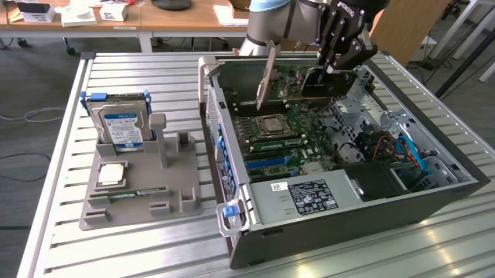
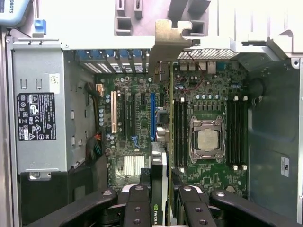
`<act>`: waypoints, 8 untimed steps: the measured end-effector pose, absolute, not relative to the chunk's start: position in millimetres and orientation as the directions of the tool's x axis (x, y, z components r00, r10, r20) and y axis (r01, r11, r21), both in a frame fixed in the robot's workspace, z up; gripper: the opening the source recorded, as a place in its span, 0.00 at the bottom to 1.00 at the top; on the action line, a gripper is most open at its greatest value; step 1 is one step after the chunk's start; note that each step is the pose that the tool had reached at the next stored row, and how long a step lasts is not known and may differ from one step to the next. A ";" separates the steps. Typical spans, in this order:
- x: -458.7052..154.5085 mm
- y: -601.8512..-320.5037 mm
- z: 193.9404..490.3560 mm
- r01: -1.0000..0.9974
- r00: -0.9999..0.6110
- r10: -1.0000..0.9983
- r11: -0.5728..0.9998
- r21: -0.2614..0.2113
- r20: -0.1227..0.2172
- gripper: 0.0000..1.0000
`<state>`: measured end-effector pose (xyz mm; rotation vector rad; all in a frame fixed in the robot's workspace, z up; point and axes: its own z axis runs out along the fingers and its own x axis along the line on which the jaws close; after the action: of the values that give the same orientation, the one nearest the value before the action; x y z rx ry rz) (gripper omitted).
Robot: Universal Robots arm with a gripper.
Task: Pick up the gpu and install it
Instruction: 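Insert the gpu into the slot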
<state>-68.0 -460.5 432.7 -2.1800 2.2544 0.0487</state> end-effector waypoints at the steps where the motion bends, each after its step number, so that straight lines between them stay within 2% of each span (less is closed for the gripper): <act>1: -68.4 -460.5 432.3 -0.999 -0.034 -0.999 0.033 0.013 -0.027 0.27; 8: -68.7 -460.5 429.0 -0.999 -0.035 -0.999 0.035 0.008 -0.027 0.27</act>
<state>-68.7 -460.5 429.0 -2.1721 2.2497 0.0389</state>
